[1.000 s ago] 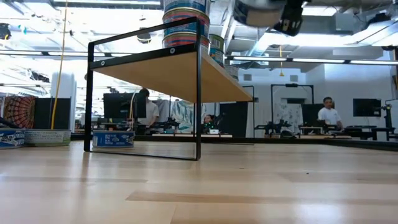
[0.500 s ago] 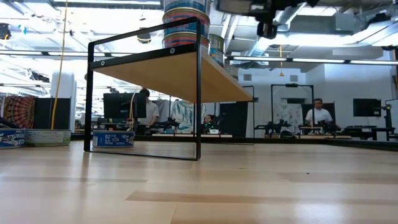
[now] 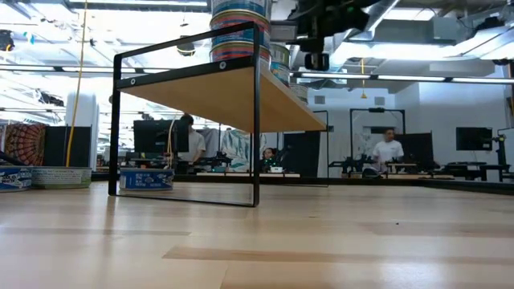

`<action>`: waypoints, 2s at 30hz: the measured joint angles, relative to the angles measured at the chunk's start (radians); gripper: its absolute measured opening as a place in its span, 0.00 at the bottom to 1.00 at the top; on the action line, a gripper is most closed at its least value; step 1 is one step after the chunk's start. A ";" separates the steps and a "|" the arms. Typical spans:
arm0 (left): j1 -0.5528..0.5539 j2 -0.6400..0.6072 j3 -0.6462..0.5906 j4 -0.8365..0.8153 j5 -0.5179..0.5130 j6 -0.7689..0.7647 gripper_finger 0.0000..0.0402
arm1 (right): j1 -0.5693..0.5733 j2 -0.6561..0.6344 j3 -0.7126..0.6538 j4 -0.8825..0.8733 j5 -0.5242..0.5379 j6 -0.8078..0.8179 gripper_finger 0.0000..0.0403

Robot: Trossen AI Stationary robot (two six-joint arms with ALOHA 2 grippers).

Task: Stack canned seafood by type on shelf
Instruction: Stack the blue tuna can on top of the green tuna can on the shelf, then stack the blue tuna can on top of the blue tuna can on the shelf

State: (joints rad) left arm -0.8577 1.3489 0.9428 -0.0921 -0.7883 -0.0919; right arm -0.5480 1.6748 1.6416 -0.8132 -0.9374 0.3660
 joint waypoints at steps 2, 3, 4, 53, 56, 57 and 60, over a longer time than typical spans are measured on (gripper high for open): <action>0.000 -0.002 0.000 -0.009 0.002 -0.011 0.50 | 0.000 0.037 0.037 -0.054 0.010 -0.025 0.42; 0.000 -0.002 0.000 -0.013 0.002 -0.017 0.50 | 0.000 0.051 0.048 -0.072 0.015 -0.032 0.42; 0.000 -0.002 0.000 -0.017 0.002 -0.024 0.50 | 0.000 0.065 0.055 -0.086 0.011 -0.033 0.43; -0.046 -0.027 -0.066 -0.532 0.087 -0.691 0.50 | 0.402 -0.262 -0.264 -0.059 0.682 -0.097 0.67; -0.045 -0.027 -0.104 -0.530 0.091 -0.760 0.50 | 0.538 -0.310 -0.464 0.189 0.786 -0.083 0.67; -0.044 -0.027 -0.114 -0.532 0.093 -0.777 0.50 | 0.578 -0.321 -0.528 0.280 0.816 -0.072 0.67; -0.044 -0.027 -0.125 -0.571 0.099 -0.821 0.50 | 0.681 -0.347 -0.679 0.528 0.891 -0.053 0.67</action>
State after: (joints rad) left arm -0.9020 1.3216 0.8181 -0.6634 -0.6889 -0.9129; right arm 0.1334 1.3278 0.9625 -0.2855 -0.0464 0.3128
